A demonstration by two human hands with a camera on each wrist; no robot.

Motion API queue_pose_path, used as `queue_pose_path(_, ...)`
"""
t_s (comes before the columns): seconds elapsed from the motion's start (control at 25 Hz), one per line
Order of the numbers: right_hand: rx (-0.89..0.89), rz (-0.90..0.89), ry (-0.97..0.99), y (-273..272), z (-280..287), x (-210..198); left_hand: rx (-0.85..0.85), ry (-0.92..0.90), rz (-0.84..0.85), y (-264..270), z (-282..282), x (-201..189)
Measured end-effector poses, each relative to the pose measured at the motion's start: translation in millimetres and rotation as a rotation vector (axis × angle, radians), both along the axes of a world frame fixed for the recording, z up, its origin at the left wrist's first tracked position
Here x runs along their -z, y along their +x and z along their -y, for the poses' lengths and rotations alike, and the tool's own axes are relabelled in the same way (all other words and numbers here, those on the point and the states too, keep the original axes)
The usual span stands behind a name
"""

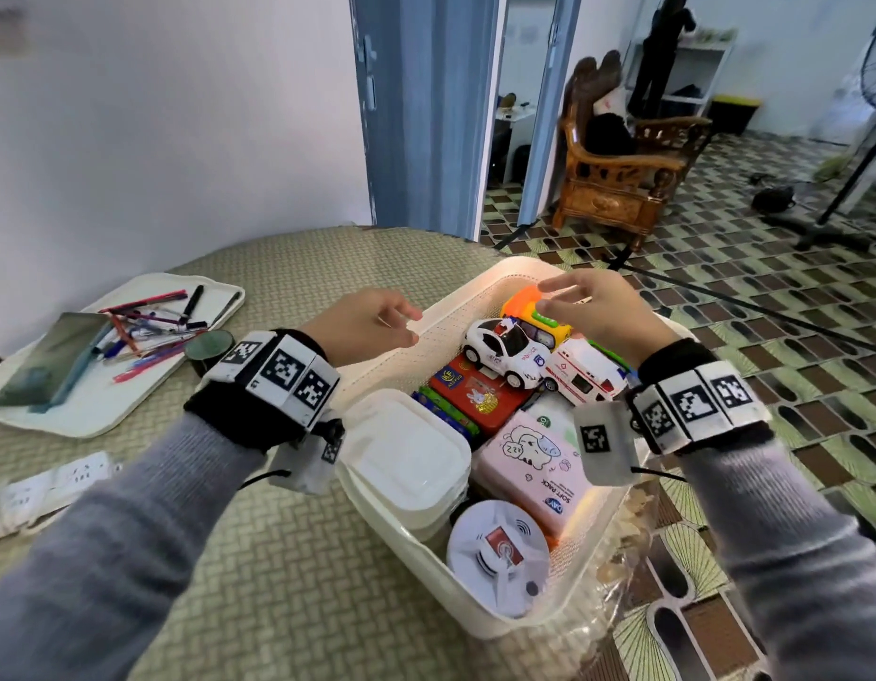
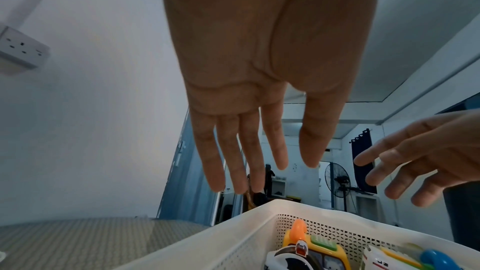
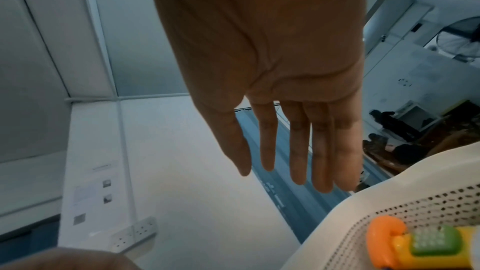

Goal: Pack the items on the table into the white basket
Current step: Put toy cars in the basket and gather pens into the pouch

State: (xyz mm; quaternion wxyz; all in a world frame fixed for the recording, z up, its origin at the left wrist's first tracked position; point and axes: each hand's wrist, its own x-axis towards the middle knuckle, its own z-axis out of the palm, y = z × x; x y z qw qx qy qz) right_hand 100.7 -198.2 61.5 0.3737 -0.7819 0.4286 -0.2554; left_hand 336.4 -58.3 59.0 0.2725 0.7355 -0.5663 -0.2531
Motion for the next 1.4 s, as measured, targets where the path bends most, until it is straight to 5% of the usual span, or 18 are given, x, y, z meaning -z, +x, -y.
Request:
queue_pose_path(0.6, -0.554, 0.105, 0.167, 51.8, -189.7, 37.7, -0.570, -0.224, -0.300, -45.2, -187.3, 64.0)
queue_pose_path(1.0, -0.792, -0.169, 0.369, 44.9, -285.6, 125.5, -0.912, -0.120, -0.436, -98.4, -343.6, 153.5)
queue_pose_path(1.4, -1.009, -0.345, 0.409, 101.5, -379.8, 188.4, -1.189, -0.114, -0.515, -97.5, -463.4, 184.4)
